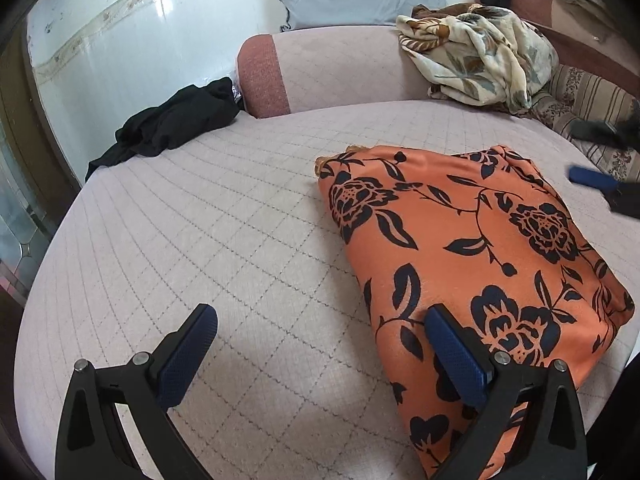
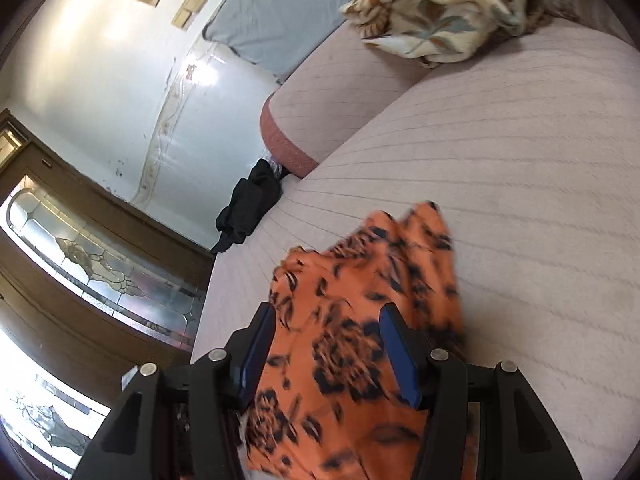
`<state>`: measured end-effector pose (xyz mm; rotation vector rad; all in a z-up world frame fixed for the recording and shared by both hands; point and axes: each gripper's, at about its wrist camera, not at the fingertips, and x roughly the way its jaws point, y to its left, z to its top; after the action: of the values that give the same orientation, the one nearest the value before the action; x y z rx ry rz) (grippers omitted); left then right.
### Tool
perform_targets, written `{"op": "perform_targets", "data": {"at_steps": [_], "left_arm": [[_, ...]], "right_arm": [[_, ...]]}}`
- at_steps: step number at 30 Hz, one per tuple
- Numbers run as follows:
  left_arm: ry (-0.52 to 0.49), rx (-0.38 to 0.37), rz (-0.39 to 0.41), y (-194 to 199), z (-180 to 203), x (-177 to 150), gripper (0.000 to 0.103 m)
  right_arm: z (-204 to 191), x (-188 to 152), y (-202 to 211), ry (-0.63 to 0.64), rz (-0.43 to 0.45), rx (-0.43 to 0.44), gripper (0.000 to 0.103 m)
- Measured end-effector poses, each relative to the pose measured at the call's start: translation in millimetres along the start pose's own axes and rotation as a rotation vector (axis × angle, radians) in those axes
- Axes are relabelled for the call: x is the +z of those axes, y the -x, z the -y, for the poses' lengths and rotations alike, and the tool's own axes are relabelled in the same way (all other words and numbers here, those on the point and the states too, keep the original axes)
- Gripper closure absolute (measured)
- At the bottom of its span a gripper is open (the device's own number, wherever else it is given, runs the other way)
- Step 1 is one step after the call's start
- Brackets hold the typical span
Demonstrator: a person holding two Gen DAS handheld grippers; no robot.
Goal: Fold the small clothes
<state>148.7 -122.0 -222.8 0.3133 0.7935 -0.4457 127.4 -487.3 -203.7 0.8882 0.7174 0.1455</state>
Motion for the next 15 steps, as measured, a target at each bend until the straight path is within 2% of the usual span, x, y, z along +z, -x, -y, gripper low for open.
{"op": "perform_targets", "data": {"at_steps": [3, 4, 5, 8, 9, 15], "left_arm": [[0.009, -0.010, -0.004, -2, -2, 0, 0.000], [0.009, -0.010, -0.005, -2, -2, 1, 0.000], [0.009, -0.010, -0.006, -3, -2, 1, 0.000], [0.005, -0.014, -0.005, -5, 0, 2, 0.000], [0.003, -0.012, -0.004, -6, 1, 2, 0.000], [0.005, -0.009, -0.002, -6, 1, 2, 0.000]], "right_arm": [[-9, 18, -30, 0.011, -0.044, -0.009, 0.045], [-9, 22, -40, 0.006, -0.059, -0.024, 0.042], [-5, 27, -52, -0.013, -0.076, -0.054, 0.037], [14, 33, -84, -0.073, -0.143, -0.172, 0.036], [20, 33, -90, -0.085, -0.162, -0.186, 0.036], [12, 32, -71, -0.058, -0.116, -0.154, 0.036]]}}
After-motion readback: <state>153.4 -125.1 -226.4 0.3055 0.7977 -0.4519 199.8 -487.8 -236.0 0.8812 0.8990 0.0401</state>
